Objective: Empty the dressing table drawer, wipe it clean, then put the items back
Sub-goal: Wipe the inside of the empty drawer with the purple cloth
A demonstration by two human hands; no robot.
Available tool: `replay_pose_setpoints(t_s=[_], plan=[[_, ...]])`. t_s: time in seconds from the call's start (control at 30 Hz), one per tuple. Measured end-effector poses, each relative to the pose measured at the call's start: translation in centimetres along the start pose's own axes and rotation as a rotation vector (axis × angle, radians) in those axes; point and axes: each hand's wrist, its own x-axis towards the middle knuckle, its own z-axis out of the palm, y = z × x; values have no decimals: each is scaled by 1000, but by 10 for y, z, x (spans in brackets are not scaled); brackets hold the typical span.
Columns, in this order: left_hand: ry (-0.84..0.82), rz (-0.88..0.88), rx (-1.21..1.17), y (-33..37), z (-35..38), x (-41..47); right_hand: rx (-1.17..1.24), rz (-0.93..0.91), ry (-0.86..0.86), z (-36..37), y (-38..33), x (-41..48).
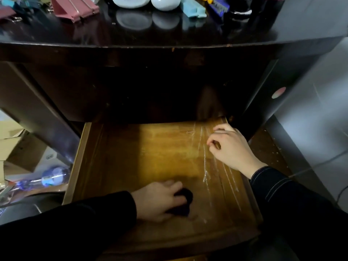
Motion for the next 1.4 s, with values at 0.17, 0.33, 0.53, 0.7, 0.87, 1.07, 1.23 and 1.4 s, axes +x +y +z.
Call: replay_pose_setpoints(t_s=[0.17, 0.33, 0.53, 0.7, 0.87, 1.07, 1.23, 1.4], plan=[[-7, -131, -170, -19, -11, -8, 4, 2, 8, 2, 0, 0], [76, -283, -25, -15, -9, -5, -6, 7, 9, 2, 0, -1], [-109, 57, -233, 20, -1, -13, -3, 8, 27, 3, 1, -1], [73, -299, -98, -8, -15, -9, 13, 12, 38, 3, 1, -2], [-96, 71, -200, 33, 2, -12, 10, 13, 31, 1, -1, -2], [90, -306, -175, -13, -18, 0, 3, 1, 54, 1, -1, -2], [6, -162, -53, 14, -5, -10, 9, 7, 48, 1, -1, -3], [-112, 40, -229, 25, -3, -2, 11, 6, 49, 2, -2, -3]])
